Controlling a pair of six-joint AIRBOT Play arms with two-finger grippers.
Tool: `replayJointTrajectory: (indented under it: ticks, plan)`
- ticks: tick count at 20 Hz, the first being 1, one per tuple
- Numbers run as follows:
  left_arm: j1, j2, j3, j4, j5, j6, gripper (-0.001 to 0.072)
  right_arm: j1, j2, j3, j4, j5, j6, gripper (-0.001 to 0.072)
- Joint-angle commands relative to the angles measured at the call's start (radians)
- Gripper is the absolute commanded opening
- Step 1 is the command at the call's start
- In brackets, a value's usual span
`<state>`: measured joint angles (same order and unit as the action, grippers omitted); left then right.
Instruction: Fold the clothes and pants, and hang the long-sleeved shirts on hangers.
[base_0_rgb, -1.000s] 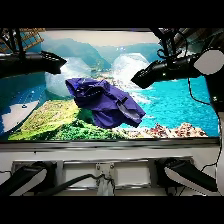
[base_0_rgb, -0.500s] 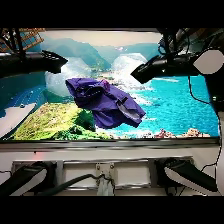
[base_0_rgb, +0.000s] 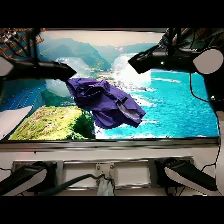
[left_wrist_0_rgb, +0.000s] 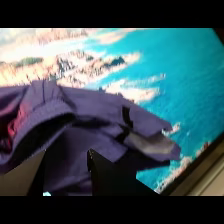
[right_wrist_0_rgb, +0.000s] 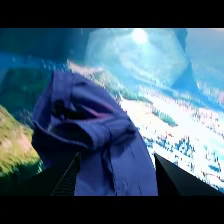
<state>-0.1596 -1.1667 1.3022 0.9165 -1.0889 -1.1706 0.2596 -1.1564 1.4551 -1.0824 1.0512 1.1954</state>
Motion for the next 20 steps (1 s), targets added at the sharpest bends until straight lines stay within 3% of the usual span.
replayJointTrajectory:
  ticks: [1,2,4,7,11,20]
  plan:
    - [-0.065,-0.089,-0.056,0.002,0.024,0.000,0.0316,-0.011,-0.003,-0.104,-0.113,0.029,0.127,0.0541]
    - [-0.103,-0.136,-0.053,-0.002,0.060,-0.014,0.0435,-0.029,-0.003,-0.174,-0.144,0.008,0.237,0.0541]
    - [-0.176,-0.239,-0.029,-0.002,0.104,-0.026,0.0482,-0.068,0.002,-0.343,-0.135,-0.053,0.325,0.0540]
    - [-0.249,-0.386,0.026,-0.002,0.121,-0.015,0.0481,-0.072,0.021,-0.570,-0.104,-0.124,0.332,0.0539]
    - [-0.269,-0.494,0.045,-0.002,0.251,-0.019,0.0481,-0.071,0.093,-0.763,-0.028,-0.190,0.330,0.0511]
    - [-0.289,-0.565,0.047,-0.034,0.525,-0.019,0.0481,-0.072,0.292,-0.864,0.053,-0.181,0.331,0.0511]
